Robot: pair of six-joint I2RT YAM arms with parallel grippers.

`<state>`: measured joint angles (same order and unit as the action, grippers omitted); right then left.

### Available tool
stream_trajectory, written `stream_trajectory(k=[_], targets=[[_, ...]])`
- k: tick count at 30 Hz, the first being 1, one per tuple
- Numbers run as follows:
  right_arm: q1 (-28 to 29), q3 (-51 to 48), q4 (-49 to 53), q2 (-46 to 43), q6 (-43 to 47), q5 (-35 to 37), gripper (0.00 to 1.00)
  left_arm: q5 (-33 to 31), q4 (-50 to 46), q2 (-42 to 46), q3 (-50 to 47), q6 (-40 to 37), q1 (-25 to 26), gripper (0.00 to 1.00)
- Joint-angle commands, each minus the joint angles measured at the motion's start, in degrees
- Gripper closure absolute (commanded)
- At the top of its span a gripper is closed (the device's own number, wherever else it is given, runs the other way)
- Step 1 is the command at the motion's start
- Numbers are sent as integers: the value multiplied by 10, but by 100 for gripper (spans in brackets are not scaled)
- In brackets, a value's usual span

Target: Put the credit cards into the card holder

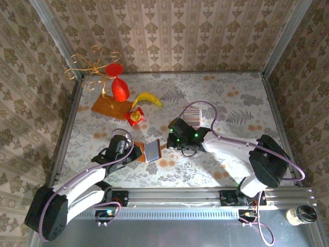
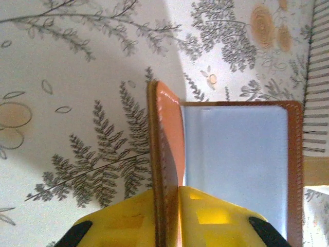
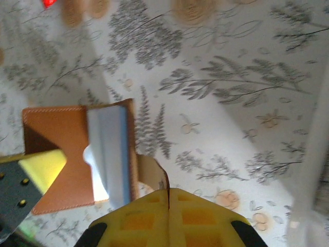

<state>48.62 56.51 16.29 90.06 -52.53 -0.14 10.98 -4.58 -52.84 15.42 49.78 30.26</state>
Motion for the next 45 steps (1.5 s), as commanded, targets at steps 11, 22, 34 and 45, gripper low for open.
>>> stream_trajectory(k=[11,22,34,45], targets=[[-14,30,62,36,27,36,100,31,16,20,-40,-1,-16,87],[4,57,132,-35,72,52,56,60,55,13,-50,-3,-17,100],[68,98,147,-17,54,4,50,85,83,-30,-43,-11,-15,100],[82,134,120,117,32,-21,63,89,102,-50,-32,-8,-5,100]])
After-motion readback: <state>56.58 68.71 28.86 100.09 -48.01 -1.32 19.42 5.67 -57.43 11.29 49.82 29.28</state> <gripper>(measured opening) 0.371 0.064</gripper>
